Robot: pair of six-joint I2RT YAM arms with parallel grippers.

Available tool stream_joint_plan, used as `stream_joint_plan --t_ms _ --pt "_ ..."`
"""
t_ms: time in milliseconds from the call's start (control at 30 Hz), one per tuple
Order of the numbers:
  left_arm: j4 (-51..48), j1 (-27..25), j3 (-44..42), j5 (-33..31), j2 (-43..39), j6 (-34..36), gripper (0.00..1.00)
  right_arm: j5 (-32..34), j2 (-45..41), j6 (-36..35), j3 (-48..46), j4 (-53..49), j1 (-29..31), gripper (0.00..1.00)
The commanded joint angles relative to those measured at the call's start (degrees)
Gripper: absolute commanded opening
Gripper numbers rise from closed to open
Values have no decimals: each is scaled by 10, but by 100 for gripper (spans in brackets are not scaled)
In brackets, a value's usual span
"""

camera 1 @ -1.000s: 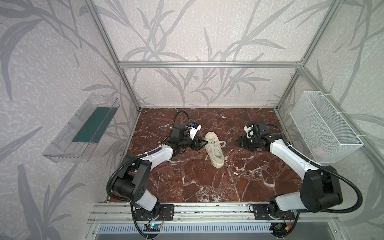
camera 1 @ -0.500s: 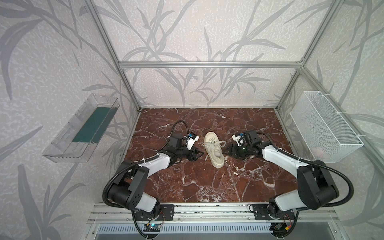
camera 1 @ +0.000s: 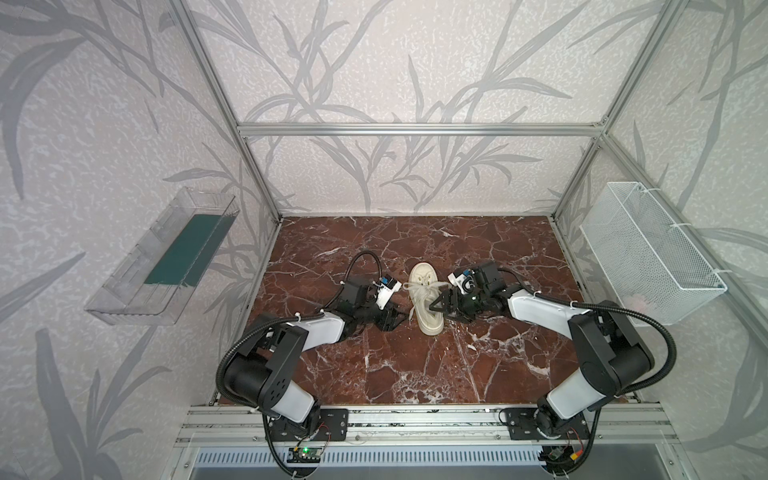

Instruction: Tie the shoes

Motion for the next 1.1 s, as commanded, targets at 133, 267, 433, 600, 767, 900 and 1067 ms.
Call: stream_joint_plan --t_ms 133,267,433,600,767,900,1067 --pt "133 -5 -16 15 57 -24 62 3 -29 -25 30 -45 4 75" --pt "177 -7 -15 24 85 -40 58 30 -61 -89 64 -124 -3 75" --pt "200 -13 -12 25 108 -46 49 57 -82 -176 103 -166 -11 75" --pt "194 -20 -5 18 117 -41 37 79 -70 -284 144 -162 -11 74" --pt "177 -21 2 14 118 -32 22 78 -29 -397 175 -128 -11 72" --pt "176 -21 4 9 116 -32 11 74 11 -469 207 -122 -9 71" --pt "162 -21 7 5 107 -24 1 69 45 -550 240 -130 3 70"
